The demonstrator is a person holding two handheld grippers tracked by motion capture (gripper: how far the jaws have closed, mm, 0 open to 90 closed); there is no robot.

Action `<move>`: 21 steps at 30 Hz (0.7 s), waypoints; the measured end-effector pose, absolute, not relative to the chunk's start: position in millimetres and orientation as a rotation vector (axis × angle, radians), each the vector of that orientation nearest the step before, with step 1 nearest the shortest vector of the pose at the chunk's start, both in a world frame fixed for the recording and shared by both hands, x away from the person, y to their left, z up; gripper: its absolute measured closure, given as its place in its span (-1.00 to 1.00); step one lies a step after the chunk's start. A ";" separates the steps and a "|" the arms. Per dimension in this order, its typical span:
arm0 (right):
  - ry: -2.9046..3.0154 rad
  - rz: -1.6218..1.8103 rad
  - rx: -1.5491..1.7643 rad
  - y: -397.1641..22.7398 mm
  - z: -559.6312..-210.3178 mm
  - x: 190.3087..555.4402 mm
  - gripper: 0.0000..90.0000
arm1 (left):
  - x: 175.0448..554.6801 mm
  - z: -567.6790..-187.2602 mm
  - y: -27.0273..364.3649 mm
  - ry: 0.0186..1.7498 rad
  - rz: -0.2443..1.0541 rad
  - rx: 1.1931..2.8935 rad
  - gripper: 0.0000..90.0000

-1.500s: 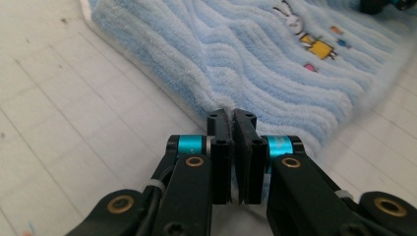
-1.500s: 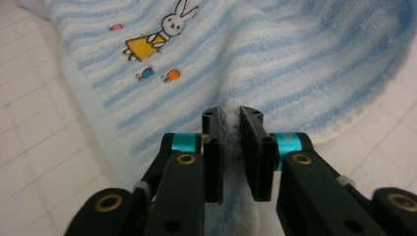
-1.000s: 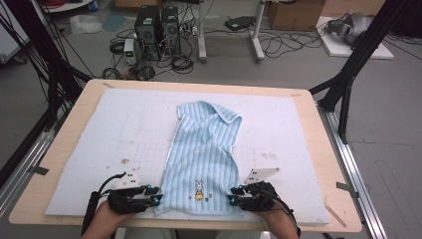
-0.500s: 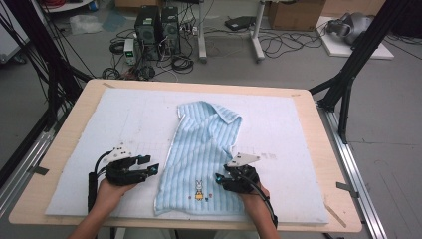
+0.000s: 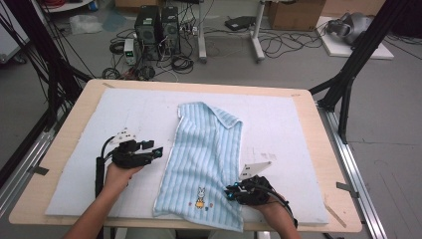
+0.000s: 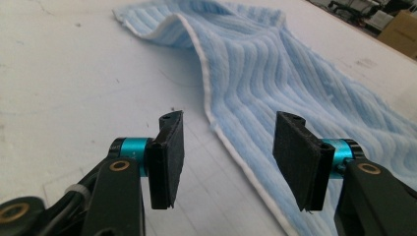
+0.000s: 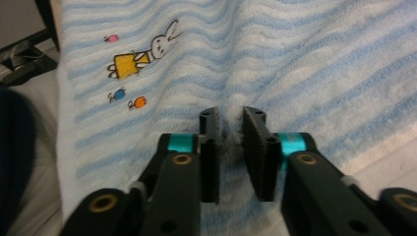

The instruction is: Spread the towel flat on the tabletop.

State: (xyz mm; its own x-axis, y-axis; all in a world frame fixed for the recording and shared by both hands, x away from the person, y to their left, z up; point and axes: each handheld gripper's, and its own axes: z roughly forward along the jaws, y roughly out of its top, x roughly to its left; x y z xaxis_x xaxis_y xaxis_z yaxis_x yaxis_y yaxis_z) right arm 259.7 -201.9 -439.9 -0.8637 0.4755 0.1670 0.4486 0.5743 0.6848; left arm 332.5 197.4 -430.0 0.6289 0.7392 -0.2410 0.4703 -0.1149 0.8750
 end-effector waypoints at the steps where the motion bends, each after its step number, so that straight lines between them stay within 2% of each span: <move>1: 2.753 1.192 0.797 -203.1 -439.3 259.7 0.60 | 335.7 -430.1 195.9 0.990 0.307 1.754 0.00; 8: 2.516 1.354 0.926 -219.8 -430.3 281.9 0.11 | 361.5 -435.2 180.4 1.013 0.301 1.766 -0.02; 11: 2.444 1.344 0.993 -226.0 -430.8 287.8 0.03 | 373.7 -438.8 167.9 1.012 0.297 1.800 -0.02; 16: 2.396 1.304 1.038 -231.2 -434.1 292.6 0.01 | 388.1 -448.1 143.9 1.008 0.274 1.877 0.01; 18: 2.392 1.295 1.043 -231.1 -436.0 292.8 0.01 | 389.1 -451.5 135.6 0.986 0.278 1.945 0.17; 21: 2.395 1.273 1.038 -229.1 -437.6 292.0 0.01 | 384.7 -450.3 128.9 0.930 0.309 2.028 0.58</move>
